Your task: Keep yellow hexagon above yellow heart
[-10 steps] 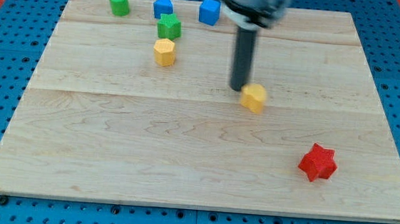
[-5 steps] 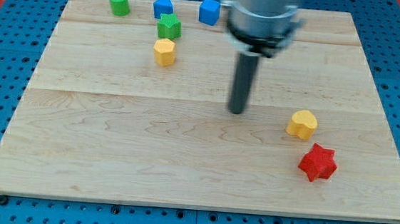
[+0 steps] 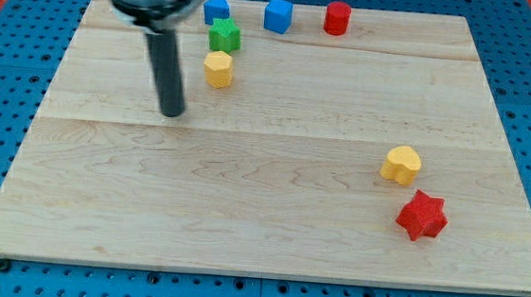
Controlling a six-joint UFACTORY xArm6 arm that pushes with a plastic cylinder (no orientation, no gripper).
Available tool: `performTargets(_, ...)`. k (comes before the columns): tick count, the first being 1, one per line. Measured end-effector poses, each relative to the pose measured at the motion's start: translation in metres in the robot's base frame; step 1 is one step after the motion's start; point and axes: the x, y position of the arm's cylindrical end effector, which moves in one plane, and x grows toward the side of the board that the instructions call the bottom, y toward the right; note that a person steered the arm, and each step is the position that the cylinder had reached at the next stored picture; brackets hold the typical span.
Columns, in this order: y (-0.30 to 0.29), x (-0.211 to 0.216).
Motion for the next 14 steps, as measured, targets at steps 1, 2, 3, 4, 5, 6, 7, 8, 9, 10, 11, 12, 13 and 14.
performTargets(1, -0.019, -0.046)
performTargets(2, -0.005, -0.075)
performTargets(3, 0.081, -0.07)
performTargets(4, 0.136, -0.07)
performTargets(5, 0.151, -0.073)
performTargets(6, 0.155, -0.078)
performTargets(7, 0.16, -0.084)
performTargets(8, 0.16, -0.104)
performTargets(9, 0.186, -0.103)
performTargets(10, 0.226, -0.037)
performTargets(11, 0.253, -0.021)
performTargets(12, 0.255, -0.032)
performTargets(13, 0.265, -0.061)
performTargets(14, 0.292, -0.028)
